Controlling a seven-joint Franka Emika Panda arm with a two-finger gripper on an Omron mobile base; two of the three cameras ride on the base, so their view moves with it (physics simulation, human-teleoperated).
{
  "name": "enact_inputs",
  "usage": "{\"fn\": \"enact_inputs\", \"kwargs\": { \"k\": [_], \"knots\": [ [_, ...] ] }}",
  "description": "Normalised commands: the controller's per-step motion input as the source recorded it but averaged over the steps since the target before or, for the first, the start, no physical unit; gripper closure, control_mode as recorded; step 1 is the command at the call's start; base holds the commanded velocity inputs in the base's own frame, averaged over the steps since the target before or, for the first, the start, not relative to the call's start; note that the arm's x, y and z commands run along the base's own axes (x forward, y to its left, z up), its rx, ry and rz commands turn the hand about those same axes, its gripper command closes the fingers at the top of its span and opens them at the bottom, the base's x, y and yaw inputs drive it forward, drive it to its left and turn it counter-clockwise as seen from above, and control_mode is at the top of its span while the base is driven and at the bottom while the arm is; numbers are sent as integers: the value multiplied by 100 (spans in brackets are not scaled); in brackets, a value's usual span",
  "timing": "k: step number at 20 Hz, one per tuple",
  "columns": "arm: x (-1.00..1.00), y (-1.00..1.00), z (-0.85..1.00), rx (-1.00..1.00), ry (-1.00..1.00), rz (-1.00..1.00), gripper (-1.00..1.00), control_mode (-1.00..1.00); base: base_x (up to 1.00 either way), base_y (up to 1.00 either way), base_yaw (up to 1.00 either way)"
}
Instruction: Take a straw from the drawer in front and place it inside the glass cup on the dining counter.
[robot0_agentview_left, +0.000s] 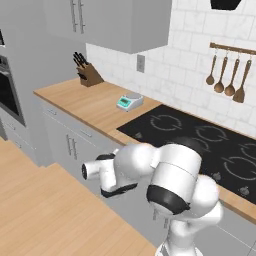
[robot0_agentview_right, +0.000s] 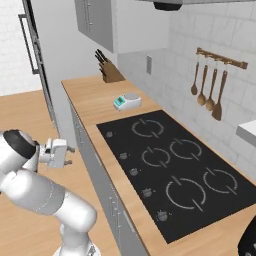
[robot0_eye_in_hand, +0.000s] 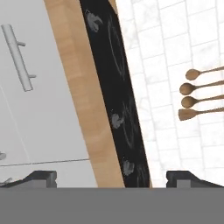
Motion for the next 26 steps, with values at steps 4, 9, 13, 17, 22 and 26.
{"fn": "enact_inputs", "kwargs": {
  "k": [4,9,13,17,22,26],
  "knots": [
    [47,0,-65,-9,0,-4,-100,-100,0,0,0],
    [34,0,-61,-10,0,-3,-100,-100,0,0,0],
    [36,0,-49,-7,0,-4,-100,-100,0,0,0],
    [34,0,-34,-4,0,-1,-100,-100,0,0,0],
    [49,-3,-23,0,1,0,-100,-100,0,0,0],
    [66,-6,-20,0,8,0,-100,-100,0,0,0]
  ]
}}
